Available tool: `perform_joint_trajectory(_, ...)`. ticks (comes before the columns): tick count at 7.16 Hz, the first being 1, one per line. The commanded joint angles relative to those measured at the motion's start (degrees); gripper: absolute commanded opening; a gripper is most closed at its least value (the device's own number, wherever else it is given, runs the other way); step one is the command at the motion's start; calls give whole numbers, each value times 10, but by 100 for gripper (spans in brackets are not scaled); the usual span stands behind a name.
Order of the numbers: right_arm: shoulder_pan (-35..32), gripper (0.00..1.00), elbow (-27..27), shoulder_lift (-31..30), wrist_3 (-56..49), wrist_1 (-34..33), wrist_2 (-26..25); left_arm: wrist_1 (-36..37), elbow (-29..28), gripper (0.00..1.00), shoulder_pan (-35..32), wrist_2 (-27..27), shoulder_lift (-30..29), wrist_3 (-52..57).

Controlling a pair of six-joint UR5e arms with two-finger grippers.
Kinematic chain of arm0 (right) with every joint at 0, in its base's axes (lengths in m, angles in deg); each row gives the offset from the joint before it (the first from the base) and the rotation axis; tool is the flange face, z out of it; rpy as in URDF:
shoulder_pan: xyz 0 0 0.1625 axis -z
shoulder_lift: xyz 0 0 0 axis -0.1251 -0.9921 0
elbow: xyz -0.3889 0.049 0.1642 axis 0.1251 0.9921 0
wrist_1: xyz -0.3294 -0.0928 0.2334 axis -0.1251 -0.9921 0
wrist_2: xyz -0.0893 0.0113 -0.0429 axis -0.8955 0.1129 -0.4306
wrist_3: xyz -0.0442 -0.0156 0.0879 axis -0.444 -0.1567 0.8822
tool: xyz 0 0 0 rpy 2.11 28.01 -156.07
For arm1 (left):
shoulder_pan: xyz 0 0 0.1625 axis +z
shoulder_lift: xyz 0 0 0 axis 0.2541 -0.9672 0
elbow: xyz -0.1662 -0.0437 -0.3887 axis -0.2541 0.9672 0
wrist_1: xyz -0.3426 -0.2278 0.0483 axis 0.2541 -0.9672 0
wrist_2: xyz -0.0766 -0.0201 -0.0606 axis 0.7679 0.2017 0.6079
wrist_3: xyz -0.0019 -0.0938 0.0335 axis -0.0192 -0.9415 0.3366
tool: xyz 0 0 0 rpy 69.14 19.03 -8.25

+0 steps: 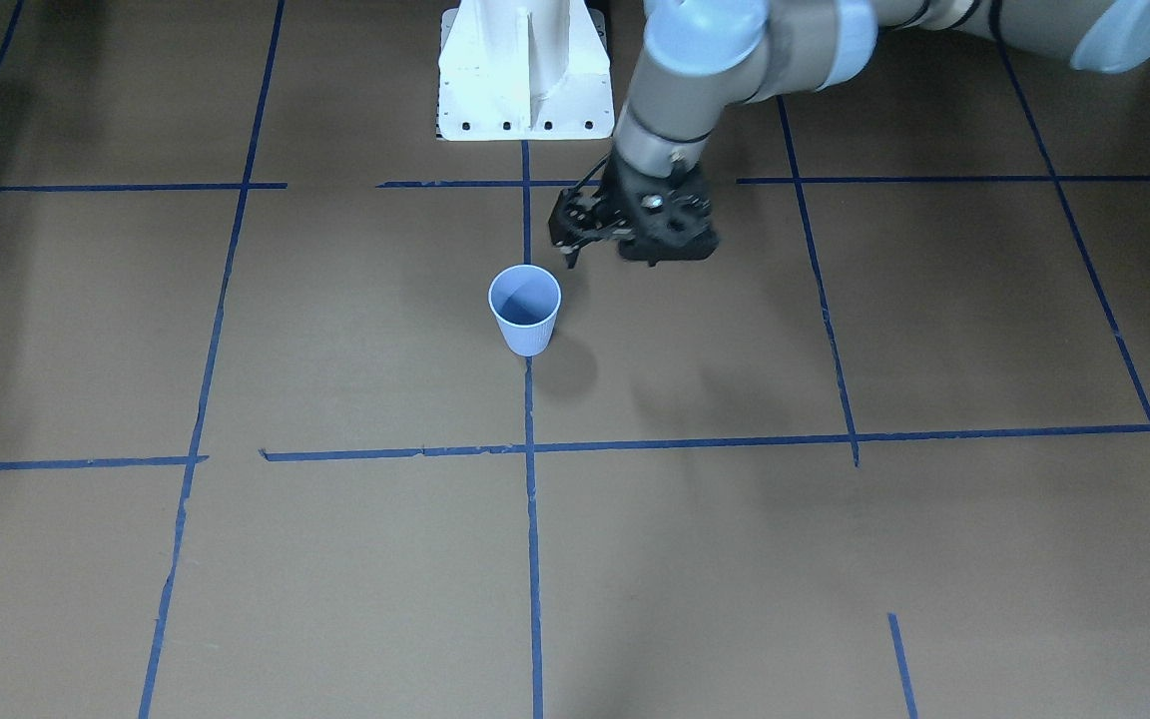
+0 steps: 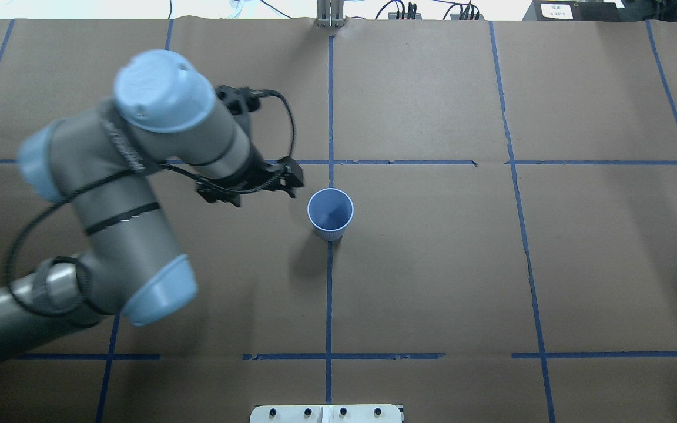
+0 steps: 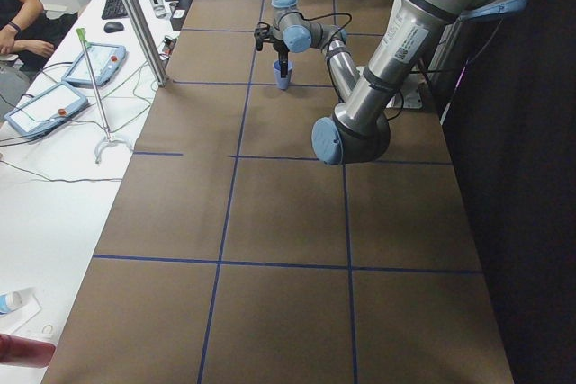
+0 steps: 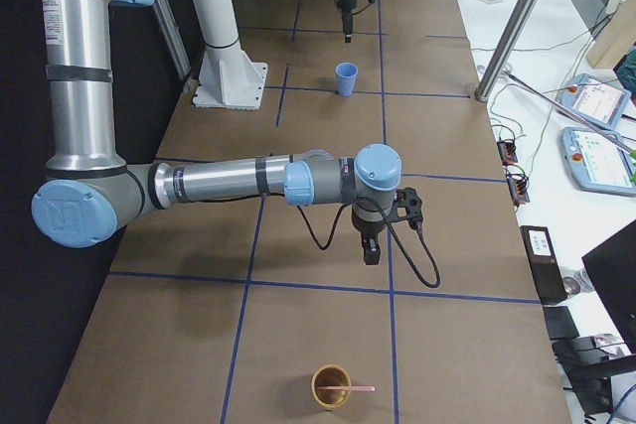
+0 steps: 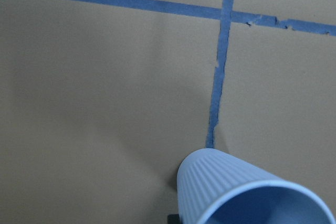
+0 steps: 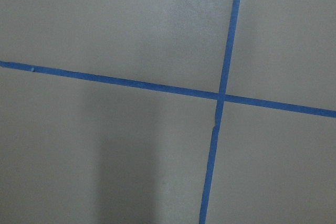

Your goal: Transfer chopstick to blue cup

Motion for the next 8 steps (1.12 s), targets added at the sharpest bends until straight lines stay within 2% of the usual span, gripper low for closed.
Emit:
perform_joint_trajectory(1, -21, 100, 18, 0, -8, -1, -2, 8, 77, 100, -43, 3, 70, 5)
perform_joint_trajectory(3, -75, 100, 41, 0, -66, -3, -14, 8, 82, 100, -60, 3, 109, 76)
perform_joint_trajectory(6, -179, 99, 108, 1, -127, 1, -33, 8, 82, 100, -67, 2, 129, 86)
perform_joint_trajectory(7, -209, 99, 140, 0, -121, 46, -42, 8, 85, 100, -68, 2, 130, 85)
perform_joint_trajectory(8, -227, 99, 211, 0, -119, 135, -42, 9, 92, 100, -69, 1, 131, 85)
